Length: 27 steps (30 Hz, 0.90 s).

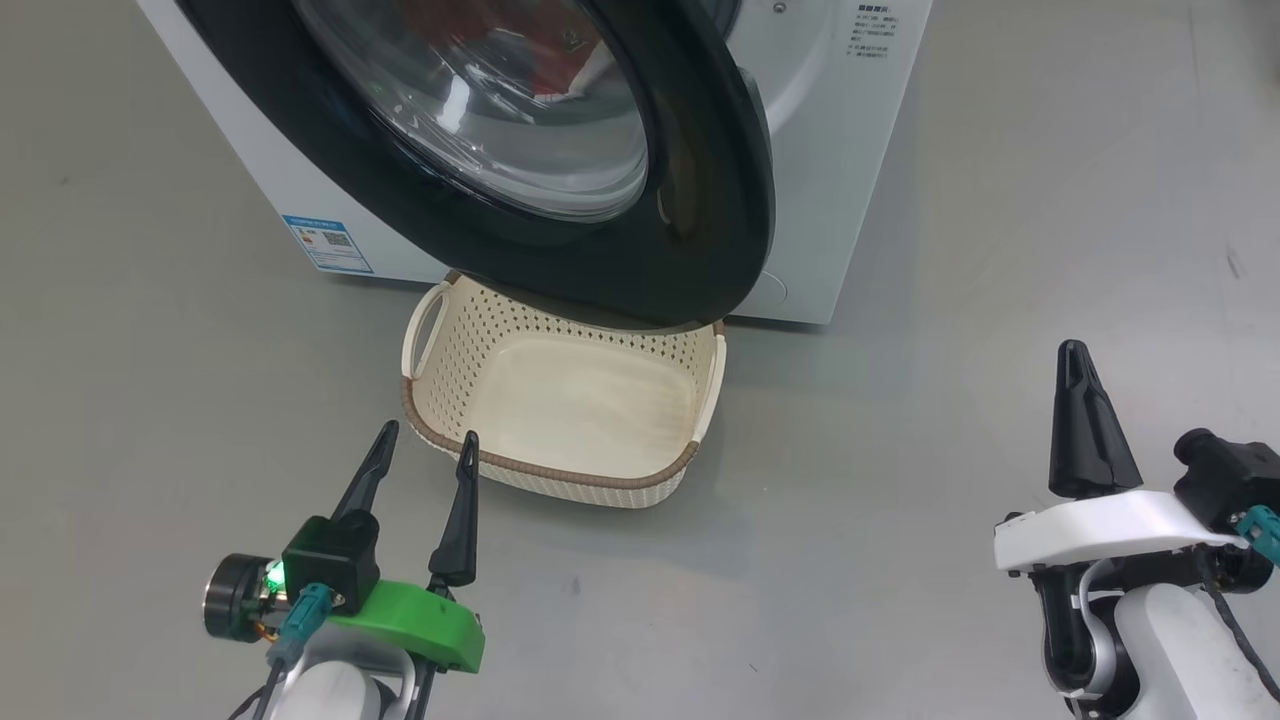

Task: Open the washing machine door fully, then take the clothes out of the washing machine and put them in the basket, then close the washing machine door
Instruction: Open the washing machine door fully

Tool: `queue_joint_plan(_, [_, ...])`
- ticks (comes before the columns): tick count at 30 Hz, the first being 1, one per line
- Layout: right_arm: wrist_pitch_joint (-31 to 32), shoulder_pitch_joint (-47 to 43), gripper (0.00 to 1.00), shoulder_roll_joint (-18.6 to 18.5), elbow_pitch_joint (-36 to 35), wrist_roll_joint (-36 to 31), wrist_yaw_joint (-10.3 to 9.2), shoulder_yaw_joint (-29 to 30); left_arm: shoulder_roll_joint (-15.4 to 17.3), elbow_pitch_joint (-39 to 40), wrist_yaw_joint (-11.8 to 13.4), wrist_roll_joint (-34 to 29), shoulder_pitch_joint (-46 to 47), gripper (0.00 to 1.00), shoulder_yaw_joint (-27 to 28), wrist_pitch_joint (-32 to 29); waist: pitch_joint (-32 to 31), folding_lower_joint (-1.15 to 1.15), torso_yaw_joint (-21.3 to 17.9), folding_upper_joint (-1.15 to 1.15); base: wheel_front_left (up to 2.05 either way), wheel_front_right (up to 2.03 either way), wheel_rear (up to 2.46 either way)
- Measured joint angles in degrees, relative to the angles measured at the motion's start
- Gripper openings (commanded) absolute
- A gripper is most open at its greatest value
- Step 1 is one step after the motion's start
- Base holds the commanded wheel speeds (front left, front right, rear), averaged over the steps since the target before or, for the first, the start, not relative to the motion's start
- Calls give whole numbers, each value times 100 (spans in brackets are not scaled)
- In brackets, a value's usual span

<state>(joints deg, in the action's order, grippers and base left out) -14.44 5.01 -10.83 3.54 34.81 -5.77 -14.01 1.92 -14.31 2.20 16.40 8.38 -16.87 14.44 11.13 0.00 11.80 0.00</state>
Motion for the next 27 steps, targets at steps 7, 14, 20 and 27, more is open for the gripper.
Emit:
queue_joint_plan(7, [101, 197, 0, 81, -7, 445, 107, 177, 1, 11, -4, 7, 13, 100, -58, 0, 112, 0, 69, 0, 0, 0, 0])
queue_joint_plan(14, [339, 739, 0, 66, 23, 927, 238, 464, 2, 24, -42, 25, 26, 100, -180, 0, 238, 0, 180, 0, 0, 0, 0])
queue_joint_plan(20, [684, 1230, 0, 302, 162, 1705, 331, 737, 1, 22, -42, 48, 139, 100, -202, 0, 324, 0, 301, 0, 0, 0, 0])
queue_joint_plan(27, [1148, 1752, 0, 436, 509, 2484, 336, 1046, 0, 22, -43, 108, 204, 100, -322, 0, 416, 0, 451, 0, 0, 0, 0])
